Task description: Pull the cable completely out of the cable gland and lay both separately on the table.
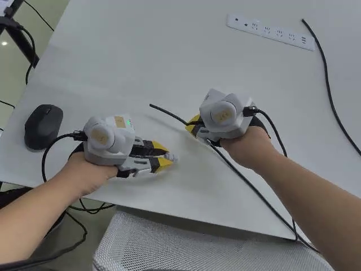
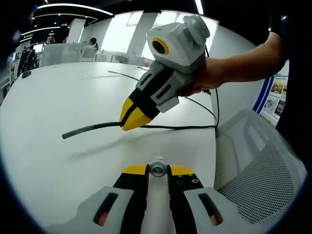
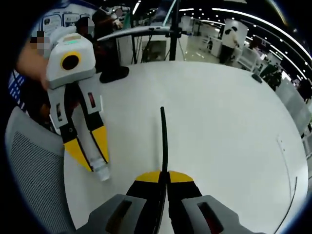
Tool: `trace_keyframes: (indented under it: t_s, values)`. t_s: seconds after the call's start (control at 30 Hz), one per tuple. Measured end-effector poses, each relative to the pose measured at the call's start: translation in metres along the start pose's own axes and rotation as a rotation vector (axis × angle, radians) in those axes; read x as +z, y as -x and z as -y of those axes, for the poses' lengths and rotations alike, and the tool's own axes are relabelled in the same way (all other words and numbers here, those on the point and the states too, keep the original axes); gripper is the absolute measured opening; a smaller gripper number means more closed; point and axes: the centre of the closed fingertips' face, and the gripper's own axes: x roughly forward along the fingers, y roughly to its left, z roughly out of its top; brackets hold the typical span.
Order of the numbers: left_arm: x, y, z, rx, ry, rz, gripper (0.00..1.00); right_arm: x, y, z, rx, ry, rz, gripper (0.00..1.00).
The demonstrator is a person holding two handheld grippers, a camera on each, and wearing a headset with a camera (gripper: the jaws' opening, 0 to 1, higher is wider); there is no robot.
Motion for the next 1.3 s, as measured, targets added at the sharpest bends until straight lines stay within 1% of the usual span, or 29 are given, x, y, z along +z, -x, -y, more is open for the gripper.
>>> trace_keyframes:
  t_s: [0.2,0.5,0.53,0.57,0.67,0.93,1.2,1.3]
  values:
    - [-0.004,-0.003,-0.005,0.012,0.02,0.002,0.15,-0.001,-0.007,-0.006,0.018,0.005,-0.009,0.0]
    - [-0.005,-0.004,-0.003,0.019,0.022,0.004,0.15,-0.005,-0.012,-0.008,0.029,0.022,-0.019,0.0]
    - [-0.006,-0.004,-0.003,0.021,0.018,-0.002,0.15,-0.005,-0.012,-0.008,0.029,0.022,-0.02,0.0]
    - [-0.007,-0.004,-0.002,0.024,-0.014,-0.017,0.15,-0.005,-0.012,-0.009,0.029,0.021,-0.019,0.0]
    - [-0.008,-0.004,-0.002,0.024,-0.007,-0.019,0.16,-0.006,-0.014,-0.008,0.028,0.021,-0.019,0.0]
    - [-0.013,-0.003,-0.005,0.033,-0.043,-0.051,0.16,-0.007,-0.016,-0.009,0.027,0.039,-0.027,0.0]
    - [-0.013,-0.003,-0.005,0.046,-0.062,-0.054,0.16,-0.007,-0.016,-0.011,0.024,0.065,-0.037,0.0]
    - [-0.014,-0.003,-0.005,0.046,-0.062,-0.057,0.16,-0.007,-0.017,-0.009,0.021,0.069,-0.036,0.02]
